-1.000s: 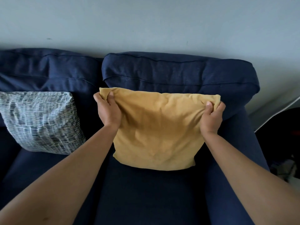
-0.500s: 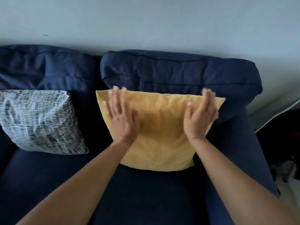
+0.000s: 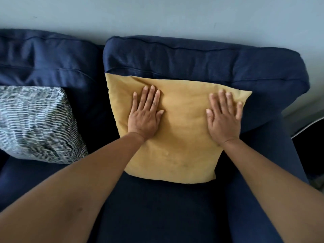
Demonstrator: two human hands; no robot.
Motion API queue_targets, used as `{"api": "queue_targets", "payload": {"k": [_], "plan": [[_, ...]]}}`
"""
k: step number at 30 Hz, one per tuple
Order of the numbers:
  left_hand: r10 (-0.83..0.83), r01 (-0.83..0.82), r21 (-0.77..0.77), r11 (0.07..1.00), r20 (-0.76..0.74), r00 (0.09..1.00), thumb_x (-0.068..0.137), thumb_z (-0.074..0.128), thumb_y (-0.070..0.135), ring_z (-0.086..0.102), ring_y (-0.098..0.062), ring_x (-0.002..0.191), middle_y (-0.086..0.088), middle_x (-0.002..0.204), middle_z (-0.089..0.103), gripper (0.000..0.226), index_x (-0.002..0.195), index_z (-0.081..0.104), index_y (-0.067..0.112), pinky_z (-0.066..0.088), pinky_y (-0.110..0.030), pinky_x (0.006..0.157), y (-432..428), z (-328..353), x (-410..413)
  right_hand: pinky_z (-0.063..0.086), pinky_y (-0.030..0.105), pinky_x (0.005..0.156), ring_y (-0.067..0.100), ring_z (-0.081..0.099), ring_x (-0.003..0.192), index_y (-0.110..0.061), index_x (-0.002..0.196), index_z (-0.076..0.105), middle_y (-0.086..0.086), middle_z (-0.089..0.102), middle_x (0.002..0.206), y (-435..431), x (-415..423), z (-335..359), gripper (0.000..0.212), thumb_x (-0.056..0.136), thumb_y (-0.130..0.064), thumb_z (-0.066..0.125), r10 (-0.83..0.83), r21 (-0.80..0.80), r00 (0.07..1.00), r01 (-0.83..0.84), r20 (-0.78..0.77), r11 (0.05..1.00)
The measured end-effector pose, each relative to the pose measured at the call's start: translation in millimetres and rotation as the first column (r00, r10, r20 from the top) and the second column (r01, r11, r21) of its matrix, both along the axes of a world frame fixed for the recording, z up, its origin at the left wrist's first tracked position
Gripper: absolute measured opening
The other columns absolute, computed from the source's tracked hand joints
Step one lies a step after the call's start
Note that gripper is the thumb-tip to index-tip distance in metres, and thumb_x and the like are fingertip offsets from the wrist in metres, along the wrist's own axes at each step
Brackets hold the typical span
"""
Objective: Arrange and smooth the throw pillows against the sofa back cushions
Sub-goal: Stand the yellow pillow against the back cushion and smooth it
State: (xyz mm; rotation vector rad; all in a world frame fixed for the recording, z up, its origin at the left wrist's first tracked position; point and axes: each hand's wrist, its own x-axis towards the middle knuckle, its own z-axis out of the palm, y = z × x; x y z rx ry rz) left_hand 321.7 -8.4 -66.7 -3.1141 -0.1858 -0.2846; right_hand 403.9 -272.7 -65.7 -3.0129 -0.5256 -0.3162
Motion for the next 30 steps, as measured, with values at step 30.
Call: {"api": "queue_targets", "payload": {"k": [30], "plan": [[-0.057, 0.144, -0.189, 0.971, 0.402, 0.914, 0.104, 0.026, 0.038, 0.003, -0.037, 0.152, -0.018, 0.163, 0.013, 0.062, 0.155, 0.021, 0.002, -0.005, -0.055, 0.122, -53.1, -5.9, -69.7, 0.002, 0.053, 0.121, 0.021, -0.004, 0.152, -0.010, 0.156, 0.002, 0.008, 0.001, 0.166, 1.6, -46.5, -46.3, 0.071, 0.100, -0.051, 0.016, -0.023, 0.002, 0.999, 0.023, 0.033, 1.000]]}}
